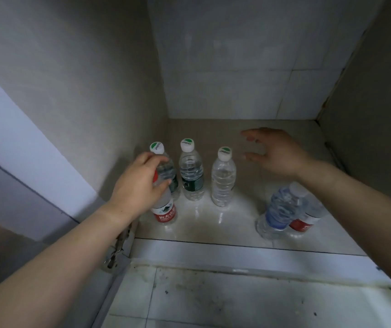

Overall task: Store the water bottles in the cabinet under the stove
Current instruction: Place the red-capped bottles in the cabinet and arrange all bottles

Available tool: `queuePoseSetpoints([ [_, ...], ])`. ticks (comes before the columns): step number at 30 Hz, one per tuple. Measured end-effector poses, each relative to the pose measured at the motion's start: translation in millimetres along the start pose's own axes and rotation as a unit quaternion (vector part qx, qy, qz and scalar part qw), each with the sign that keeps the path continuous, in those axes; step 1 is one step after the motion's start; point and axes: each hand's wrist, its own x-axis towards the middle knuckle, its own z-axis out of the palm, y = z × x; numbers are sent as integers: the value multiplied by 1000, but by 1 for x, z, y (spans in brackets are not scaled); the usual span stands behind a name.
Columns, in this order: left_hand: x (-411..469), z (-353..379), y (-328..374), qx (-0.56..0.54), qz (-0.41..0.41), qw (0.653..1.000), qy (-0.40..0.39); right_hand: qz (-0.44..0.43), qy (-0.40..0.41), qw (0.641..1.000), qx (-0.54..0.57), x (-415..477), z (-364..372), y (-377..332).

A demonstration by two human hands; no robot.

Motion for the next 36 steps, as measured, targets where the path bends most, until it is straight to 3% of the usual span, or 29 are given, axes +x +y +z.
queuePoseSetpoints([
  [4,19,3,41,35,84,996,-8,46,-20,998,-23,-43,-38,35],
  [8,31,27,107,-22,165,985,-55,93,-54,993,-40,-86,-55,69],
  [13,39,59,177,-64,225,963,-134,74,-58,995,-45,-120,-49,95],
  [17,41,78,205,-77,218,959,-166,63,-35,997,-20,-131,-37,103],
  [24,32,80,210,-97,177,969,-142,41,2,999,31,-134,-29,104],
  [36,-2,30,117,-23,110,989,-97,-18,-11,999,27,-92,-5,36],
])
